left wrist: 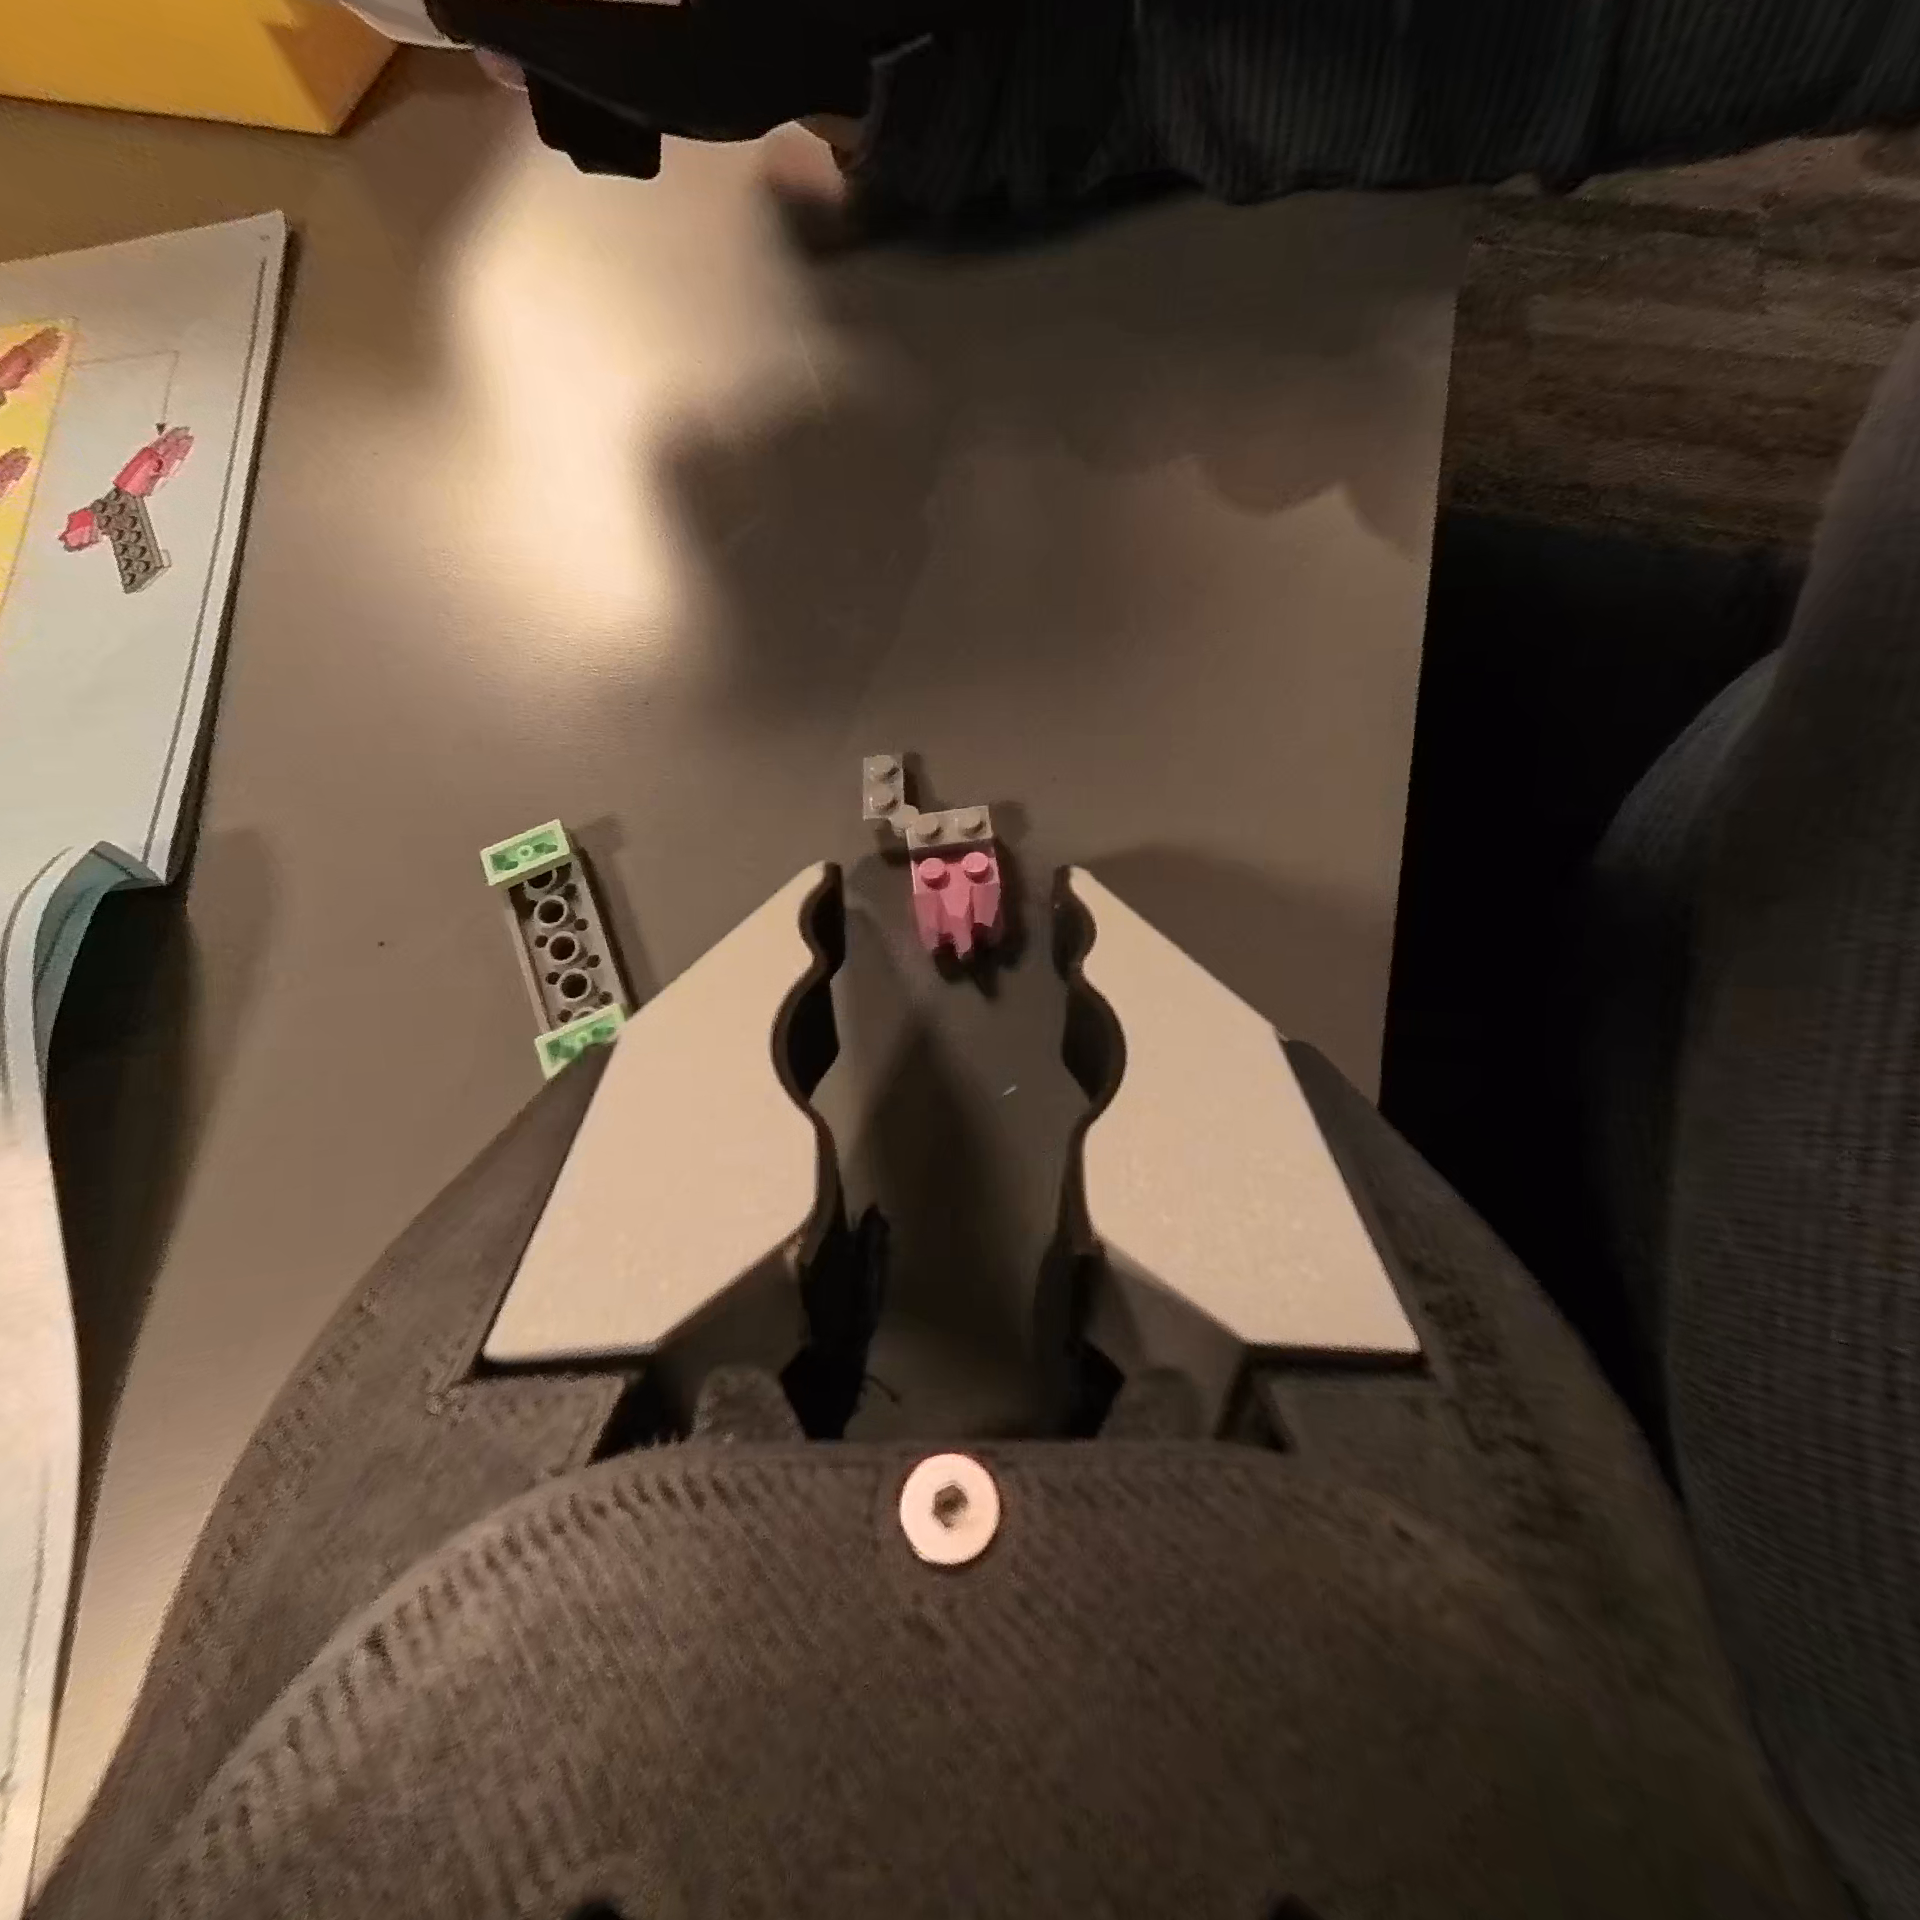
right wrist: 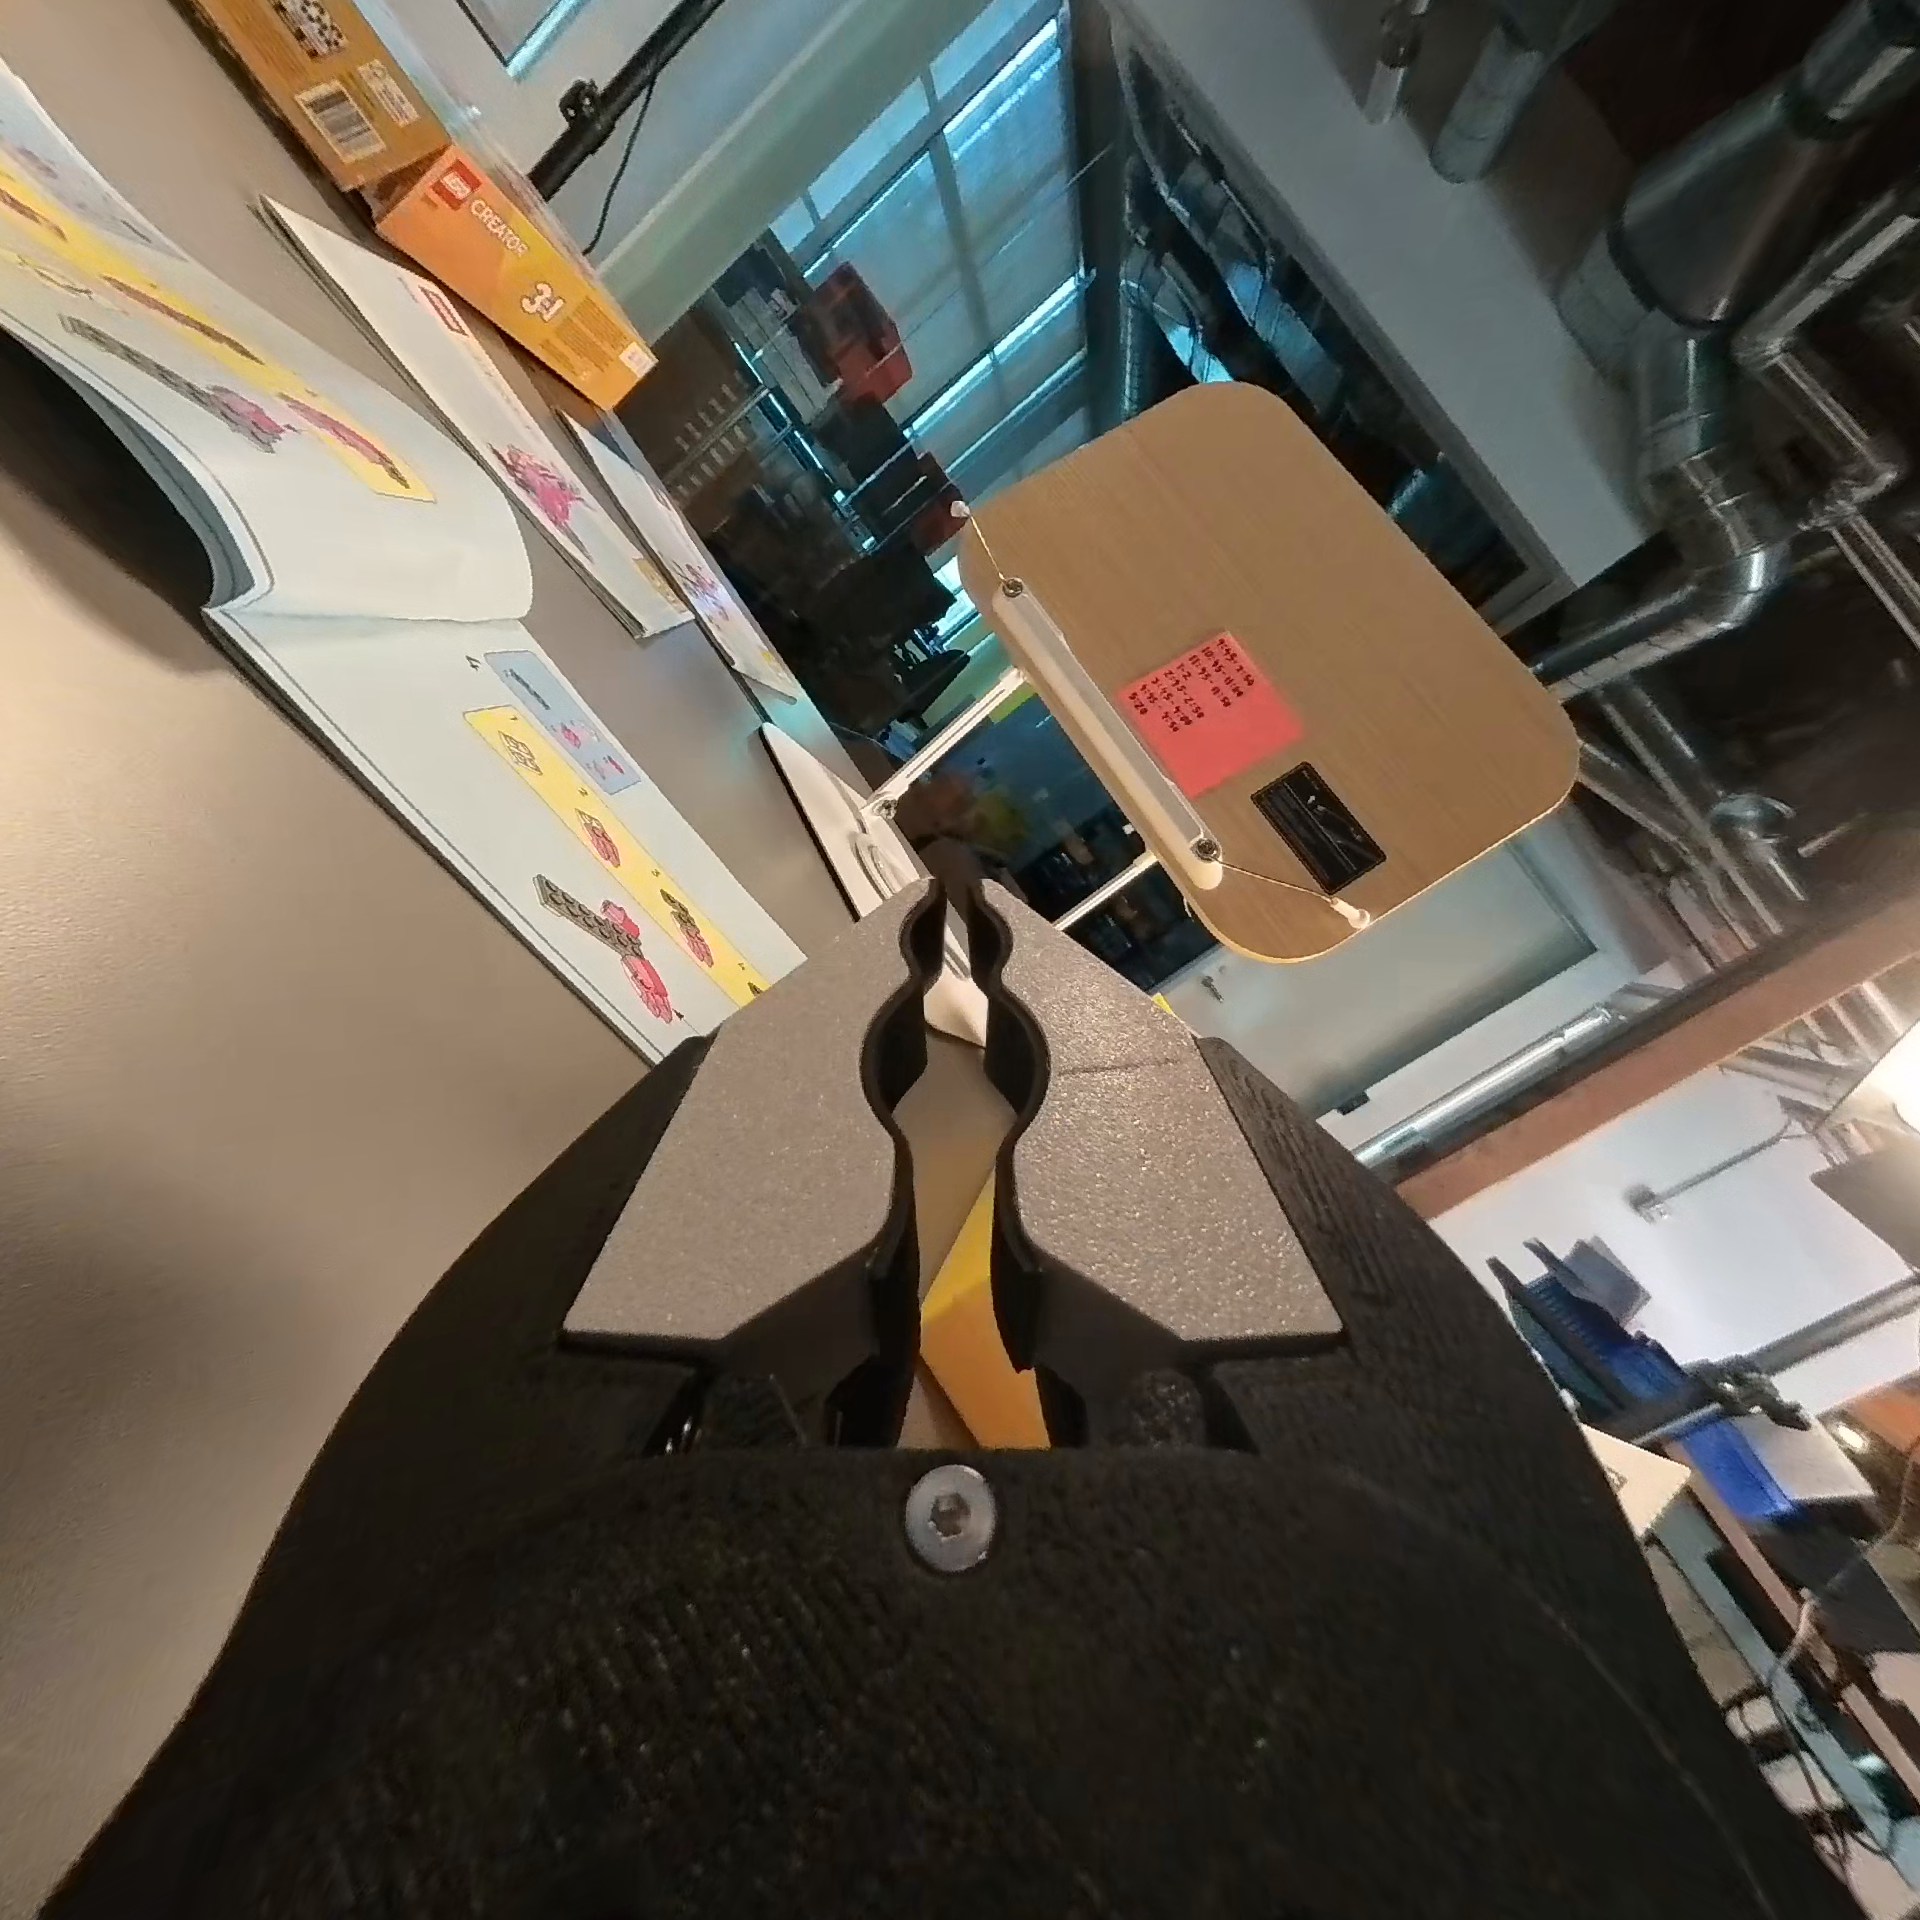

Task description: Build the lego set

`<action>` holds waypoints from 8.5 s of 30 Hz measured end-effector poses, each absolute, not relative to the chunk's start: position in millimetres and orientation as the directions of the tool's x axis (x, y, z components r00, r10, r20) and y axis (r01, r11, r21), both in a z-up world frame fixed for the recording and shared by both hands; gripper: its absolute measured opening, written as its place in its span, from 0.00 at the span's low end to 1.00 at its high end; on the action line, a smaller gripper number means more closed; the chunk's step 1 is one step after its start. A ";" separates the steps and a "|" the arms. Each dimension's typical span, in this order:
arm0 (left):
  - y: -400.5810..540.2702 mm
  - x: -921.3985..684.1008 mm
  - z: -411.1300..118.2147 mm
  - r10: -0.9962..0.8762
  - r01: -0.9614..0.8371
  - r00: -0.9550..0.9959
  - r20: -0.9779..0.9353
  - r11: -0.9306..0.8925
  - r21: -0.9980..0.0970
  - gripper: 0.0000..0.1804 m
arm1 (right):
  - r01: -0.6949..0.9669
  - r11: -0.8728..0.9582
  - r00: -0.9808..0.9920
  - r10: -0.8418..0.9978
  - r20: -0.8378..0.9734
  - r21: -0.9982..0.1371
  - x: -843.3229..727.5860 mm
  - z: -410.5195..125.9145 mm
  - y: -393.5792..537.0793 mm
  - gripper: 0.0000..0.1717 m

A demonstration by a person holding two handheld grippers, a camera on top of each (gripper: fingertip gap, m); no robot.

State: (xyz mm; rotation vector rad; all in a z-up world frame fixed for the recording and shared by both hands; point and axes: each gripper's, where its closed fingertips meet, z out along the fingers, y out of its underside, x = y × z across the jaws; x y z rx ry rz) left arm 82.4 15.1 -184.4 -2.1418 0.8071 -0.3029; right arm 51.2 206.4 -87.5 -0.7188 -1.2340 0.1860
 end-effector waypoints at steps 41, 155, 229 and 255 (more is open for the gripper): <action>-222.4 -107.2 115.7 0.432 -0.203 0.900 0.056 0.529 -0.824 0.40 | 0.105 0.855 0.267 0.468 0.842 -0.509 11.5 -80.8 173.7 0.00; -63.8 -316.3 -174.0 0.459 0.498 0.865 0.203 -0.837 -0.225 0.09 | 0.202 0.871 0.170 0.420 0.892 -0.448 -5.6 -107.3 178.1 0.00; -48.6 -180.2 -154.1 0.102 0.222 0.937 0.335 -0.913 -0.343 0.01 | 0.207 0.857 0.159 0.447 0.881 -0.472 -6.2 -109.9 182.3 0.00; -53.8 -169.9 -172.1 -0.049 0.036 0.968 0.247 -0.945 -0.325 0.00 | 0.194 0.895 0.131 0.381 0.915 -0.401 -0.5 -109.8 172.5 0.00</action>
